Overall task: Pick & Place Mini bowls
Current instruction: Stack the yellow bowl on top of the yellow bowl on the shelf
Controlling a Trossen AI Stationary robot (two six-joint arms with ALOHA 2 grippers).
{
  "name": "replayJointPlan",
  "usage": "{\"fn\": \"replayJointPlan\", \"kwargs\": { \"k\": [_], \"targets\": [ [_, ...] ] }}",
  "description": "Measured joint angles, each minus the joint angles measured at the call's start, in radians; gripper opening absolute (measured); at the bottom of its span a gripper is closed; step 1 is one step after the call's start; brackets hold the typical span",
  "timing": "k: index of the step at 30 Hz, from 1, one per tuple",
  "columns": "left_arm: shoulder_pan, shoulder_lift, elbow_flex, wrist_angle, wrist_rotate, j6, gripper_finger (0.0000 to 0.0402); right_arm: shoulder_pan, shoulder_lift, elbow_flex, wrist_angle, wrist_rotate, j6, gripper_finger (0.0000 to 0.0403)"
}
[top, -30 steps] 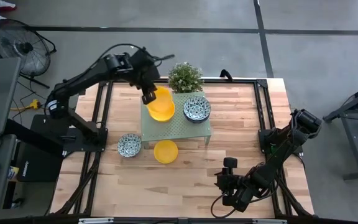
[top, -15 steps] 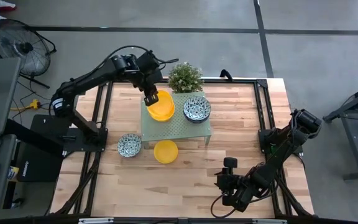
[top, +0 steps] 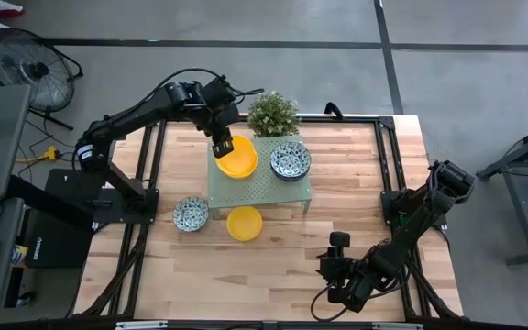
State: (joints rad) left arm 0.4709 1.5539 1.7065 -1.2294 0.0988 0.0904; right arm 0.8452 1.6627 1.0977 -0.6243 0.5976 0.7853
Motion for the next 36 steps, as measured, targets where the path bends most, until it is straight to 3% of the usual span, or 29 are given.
{"fn": "replayJointPlan", "kwargs": {
  "k": [16, 31, 36],
  "targets": [
    [-0.020, 0.050, 0.000, -0.015, -0.003, -0.016, 0.0005, 0.000, 0.000, 0.000, 0.000, 0.002, 0.000, 0.0165],
    [-0.020, 0.050, 0.001, -0.032, 0.032, 0.017, 0.0089, 0.000, 0.000, 0.000, -0.001, -0.005, 0.000, 0.0165],
    [-0.020, 0.050, 0.069, -0.115, 0.043, 0.044, 0.0115, 0.000, 0.000, 0.000, 0.000, -0.005, 0.000, 0.0165]
  ]
}}
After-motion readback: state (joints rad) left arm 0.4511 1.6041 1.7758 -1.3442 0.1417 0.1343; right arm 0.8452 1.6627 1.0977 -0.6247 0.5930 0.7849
